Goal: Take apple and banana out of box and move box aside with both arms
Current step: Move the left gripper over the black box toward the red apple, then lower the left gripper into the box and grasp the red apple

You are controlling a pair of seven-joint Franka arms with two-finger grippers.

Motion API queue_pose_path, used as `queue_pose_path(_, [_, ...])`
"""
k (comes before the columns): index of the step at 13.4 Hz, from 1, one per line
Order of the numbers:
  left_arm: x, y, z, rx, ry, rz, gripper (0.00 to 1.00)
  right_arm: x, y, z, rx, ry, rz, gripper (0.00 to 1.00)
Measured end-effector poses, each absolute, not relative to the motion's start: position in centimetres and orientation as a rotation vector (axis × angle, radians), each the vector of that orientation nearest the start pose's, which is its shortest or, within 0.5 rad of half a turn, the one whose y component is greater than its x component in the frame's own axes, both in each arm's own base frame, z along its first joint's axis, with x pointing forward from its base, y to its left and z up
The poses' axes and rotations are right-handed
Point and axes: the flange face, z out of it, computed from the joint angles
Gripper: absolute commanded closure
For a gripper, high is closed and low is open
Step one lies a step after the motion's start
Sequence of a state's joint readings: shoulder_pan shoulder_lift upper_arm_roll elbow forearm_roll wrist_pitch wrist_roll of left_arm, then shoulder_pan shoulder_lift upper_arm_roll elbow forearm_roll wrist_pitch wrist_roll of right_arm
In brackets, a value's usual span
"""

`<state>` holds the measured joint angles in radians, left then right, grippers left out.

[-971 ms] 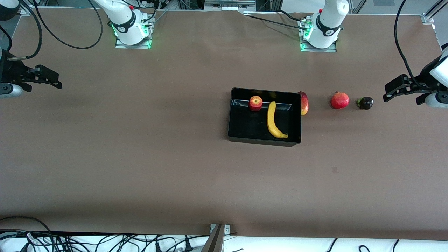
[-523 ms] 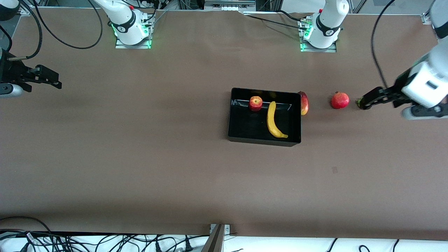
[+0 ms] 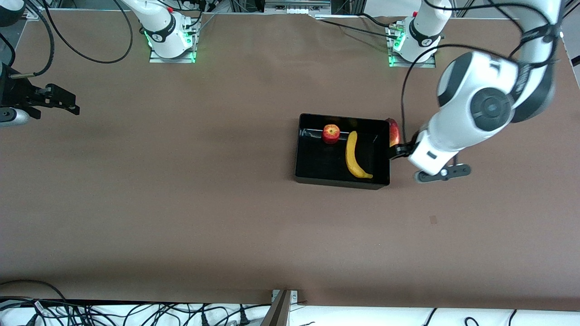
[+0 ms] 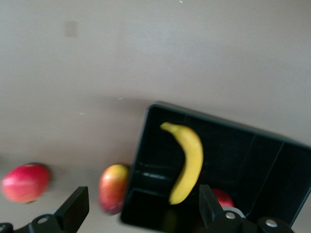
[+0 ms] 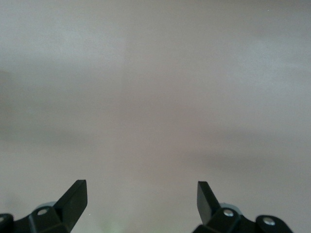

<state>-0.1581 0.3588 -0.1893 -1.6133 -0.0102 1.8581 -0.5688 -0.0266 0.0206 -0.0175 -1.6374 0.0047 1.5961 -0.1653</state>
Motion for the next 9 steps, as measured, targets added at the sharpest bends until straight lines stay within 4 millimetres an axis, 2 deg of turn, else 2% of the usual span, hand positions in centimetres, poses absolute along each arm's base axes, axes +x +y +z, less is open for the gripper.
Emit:
queue_pose_path(3, [60.8,-25.6,35.4,-3.15,-0.555,0.147,0.0,55.9,-2.4,58.4,-3.124,-0.189,0.095,0.0])
queue_pose_path(5, [59.6,-27.9,32.2,-3.154,-0.606,0.139,0.0,55.9,-2.4,58.4,-3.124,-0.189,0.096,0.0])
queue_pose_path(9, [55.8,-31.1,28.4,-3.119,-0.575,0.228,0.0,55.9,-2.4,58.4,-3.124,-0.189,0.096,0.0])
